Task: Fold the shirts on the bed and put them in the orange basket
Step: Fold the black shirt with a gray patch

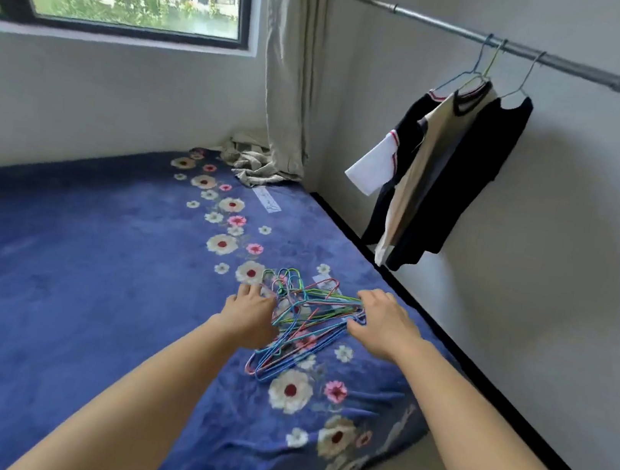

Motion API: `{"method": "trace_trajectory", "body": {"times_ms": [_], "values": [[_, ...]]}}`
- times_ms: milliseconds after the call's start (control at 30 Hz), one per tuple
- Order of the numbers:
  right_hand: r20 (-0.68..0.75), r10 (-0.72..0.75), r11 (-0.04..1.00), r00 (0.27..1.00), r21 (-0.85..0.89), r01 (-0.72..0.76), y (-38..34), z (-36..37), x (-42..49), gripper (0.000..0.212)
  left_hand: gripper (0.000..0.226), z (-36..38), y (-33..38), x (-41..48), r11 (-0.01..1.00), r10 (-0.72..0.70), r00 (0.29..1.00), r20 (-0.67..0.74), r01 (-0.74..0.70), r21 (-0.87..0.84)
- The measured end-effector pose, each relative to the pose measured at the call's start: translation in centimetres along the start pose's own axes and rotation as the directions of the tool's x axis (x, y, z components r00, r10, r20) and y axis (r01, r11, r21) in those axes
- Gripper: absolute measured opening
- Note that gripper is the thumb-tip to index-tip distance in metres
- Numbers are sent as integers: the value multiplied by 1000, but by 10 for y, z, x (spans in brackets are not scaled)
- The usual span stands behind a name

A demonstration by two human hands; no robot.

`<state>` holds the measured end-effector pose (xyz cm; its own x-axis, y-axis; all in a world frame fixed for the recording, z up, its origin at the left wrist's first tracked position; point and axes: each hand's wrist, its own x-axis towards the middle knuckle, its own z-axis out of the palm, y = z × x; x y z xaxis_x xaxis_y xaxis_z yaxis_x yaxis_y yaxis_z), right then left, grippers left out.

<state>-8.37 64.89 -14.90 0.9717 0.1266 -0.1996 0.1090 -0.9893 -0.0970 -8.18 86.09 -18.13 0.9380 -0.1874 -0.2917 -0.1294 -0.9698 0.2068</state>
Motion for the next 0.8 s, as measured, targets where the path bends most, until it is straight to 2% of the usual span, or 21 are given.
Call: {"method": "trace_trajectory", "body": {"times_ms": [133,233,433,600,800], "values": [[-88,32,999,996,-18,-34,65,-50,53,52,50,-50,61,79,988,122,989,-86,-112,105],[-158,47,998,986,-34,-53,106,-90,96,48,52,-91,103,140,980,177,972,-152,-161,114],[-236,108,994,966,45,-101,187,-159,159,51,48,-162,190,241,975,220,946,-239,-220,27],[-269,162,987,949,35,-159,269,-205,212,53,46,-199,261,306,957,291,908,-302,-279,83],[-367,170,985,915,76,-153,359,-272,282,55,47,-236,332,381,964,251,883,-398,-267,15]]}}
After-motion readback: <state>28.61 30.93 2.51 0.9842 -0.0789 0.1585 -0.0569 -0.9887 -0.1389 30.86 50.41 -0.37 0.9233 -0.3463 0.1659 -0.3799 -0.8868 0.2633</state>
